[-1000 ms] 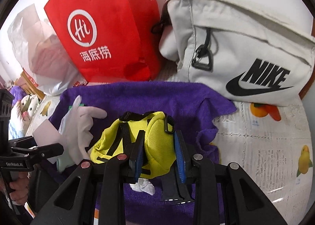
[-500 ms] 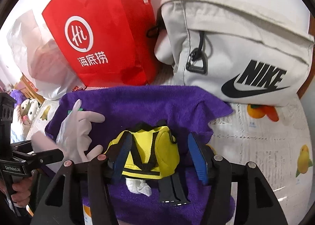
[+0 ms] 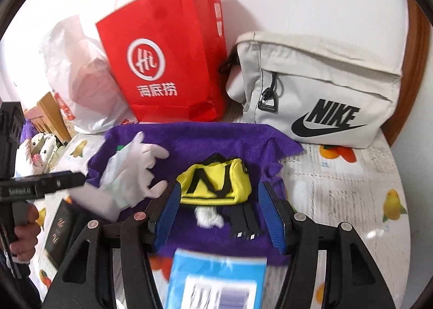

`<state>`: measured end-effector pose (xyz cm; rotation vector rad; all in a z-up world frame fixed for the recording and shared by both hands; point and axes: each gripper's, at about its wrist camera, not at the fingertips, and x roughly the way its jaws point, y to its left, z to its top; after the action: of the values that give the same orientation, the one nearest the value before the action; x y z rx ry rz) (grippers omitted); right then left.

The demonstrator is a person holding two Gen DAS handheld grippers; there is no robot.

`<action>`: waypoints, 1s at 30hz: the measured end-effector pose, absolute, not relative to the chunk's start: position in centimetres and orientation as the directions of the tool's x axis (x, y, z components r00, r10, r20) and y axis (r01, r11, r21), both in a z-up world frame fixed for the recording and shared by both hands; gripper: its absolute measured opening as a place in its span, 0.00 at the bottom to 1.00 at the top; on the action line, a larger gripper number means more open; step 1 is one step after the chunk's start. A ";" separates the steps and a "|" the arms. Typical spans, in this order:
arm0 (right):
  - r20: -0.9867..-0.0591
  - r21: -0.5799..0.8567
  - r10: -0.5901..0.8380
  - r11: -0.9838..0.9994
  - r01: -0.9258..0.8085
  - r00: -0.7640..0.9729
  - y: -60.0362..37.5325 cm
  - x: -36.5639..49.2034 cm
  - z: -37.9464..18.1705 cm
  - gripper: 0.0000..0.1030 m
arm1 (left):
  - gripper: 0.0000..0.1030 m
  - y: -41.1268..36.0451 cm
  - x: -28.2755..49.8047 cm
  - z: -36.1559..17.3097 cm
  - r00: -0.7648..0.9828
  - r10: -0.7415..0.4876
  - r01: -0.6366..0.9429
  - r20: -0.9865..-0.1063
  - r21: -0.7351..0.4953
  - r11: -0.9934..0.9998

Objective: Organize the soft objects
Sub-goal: 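Move the right gripper to the snack packet while the left approaches the green tissue pack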

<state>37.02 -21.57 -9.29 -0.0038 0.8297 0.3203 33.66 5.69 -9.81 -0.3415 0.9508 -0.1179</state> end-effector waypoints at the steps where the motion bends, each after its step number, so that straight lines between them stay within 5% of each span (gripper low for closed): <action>1: -0.720 0.125 0.285 0.950 -0.285 0.633 -21.5 36.1 -9.0 0.57 | 0.89 5.8 33.1 -9.4 0.593 -0.243 -0.050 -0.767 -0.337 0.940; 18: -0.756 0.166 0.349 0.921 -0.353 0.554 -20.1 19.6 -11.2 0.62 | 0.89 6.5 21.8 -9.1 0.595 -0.190 -0.074 -0.781 -0.289 0.954; 30: -0.784 0.272 0.363 0.930 -0.247 0.504 -18.9 16.2 -16.2 0.63 | 0.89 7.0 17.8 -10.3 0.603 -0.177 -0.069 -0.778 -0.273 0.960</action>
<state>16.17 -18.87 -16.17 0.1302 0.9759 0.3692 17.83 7.00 -10.34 -0.2888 0.9245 -0.0635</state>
